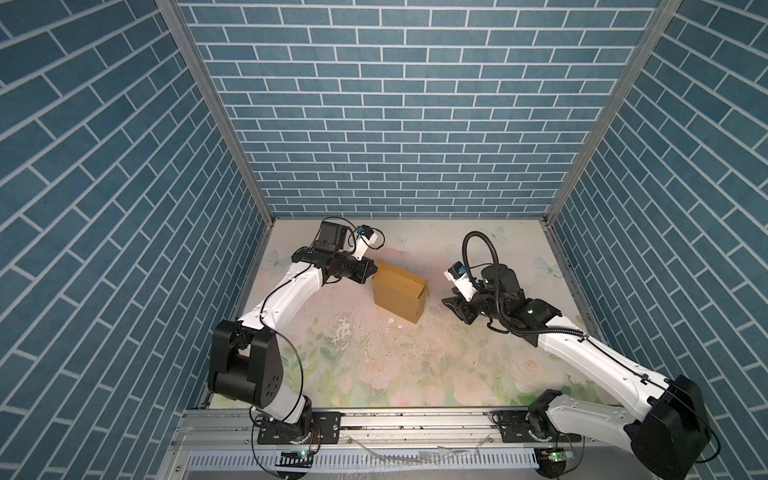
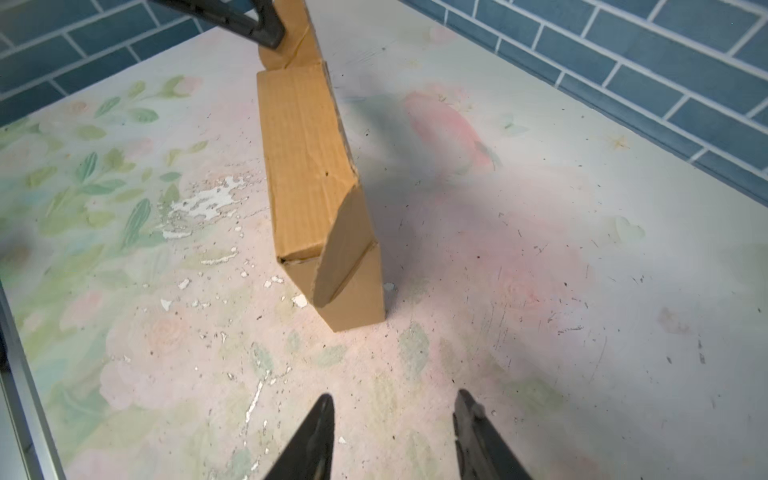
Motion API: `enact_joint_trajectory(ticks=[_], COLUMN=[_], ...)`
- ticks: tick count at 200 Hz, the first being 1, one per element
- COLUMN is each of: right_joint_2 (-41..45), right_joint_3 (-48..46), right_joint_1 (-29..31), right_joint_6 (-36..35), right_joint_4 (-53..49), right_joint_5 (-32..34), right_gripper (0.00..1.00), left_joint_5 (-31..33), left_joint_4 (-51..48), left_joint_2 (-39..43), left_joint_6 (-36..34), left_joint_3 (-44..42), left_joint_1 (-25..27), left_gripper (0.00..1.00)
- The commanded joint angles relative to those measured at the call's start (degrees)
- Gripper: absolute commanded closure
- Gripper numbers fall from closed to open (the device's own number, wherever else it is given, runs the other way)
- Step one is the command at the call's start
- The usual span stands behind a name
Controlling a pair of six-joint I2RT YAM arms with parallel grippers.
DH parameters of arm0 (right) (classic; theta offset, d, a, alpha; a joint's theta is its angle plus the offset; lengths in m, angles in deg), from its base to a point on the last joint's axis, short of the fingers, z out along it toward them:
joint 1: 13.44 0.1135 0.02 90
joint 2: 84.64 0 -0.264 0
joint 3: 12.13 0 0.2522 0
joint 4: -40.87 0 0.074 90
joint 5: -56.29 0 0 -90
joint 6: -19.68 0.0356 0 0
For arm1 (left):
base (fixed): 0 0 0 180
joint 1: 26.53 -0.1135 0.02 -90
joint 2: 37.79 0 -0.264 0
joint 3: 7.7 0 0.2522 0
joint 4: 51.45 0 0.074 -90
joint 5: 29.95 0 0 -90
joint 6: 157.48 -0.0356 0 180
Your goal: Fold the paper box
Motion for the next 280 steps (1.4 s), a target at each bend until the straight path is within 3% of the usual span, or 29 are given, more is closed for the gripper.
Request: enact_joint_trajectory(ticks=[1, 21, 68, 126, 222, 263, 280], right_joint_2=[-1.4, -5.1, -13.3, -16.2, -18.2, -14.8, -14.9], right_joint_3=[4.0, 7.4, 14.6, 17.4, 19.7, 21.8, 22.6], right_joint_1=[-2.6, -3.3, -3.4, -3.0, -1.8, -2.4, -2.4], right_joint_6=[-15.1, -21.8, -29.5, -30.4, -32.9, -35.8, -37.9], right_joint_4=[-1.1, -3.2, -8.1, -6.7, -9.2, -19.2, -22.4], right_joint_5=[-12.3, -16.0, -17.8, -21.2, -20.9, -23.3, -20.9], right_gripper=[0.51, 0.51, 0.53, 0.59, 0.64, 0.44, 0.42], left_joint_5=[0.8, 0.8, 1.0, 0.6, 0.2, 0.2, 0.2], left_joint_4=[-3.1, -3.2, -3.0, -3.1, -2.8, -2.9, -2.9], left_joint_2=[-0.2, -0.1, 0.0, 0.2, 0.0, -0.1, -0.1], left_joint_6=[-0.5, -0.9, -1.5, -1.7, -2.2, -2.4, -2.5], left_joint_3=[-1.4, -1.4, -1.5, -1.7, -2.0, -1.9, -1.8], left_joint_1=[0.6, 0.6, 0.6, 0.9, 1.1, 1.1, 1.2], left_gripper=[0.99, 0.98, 0.98, 0.99, 0.98, 0.99, 0.99])
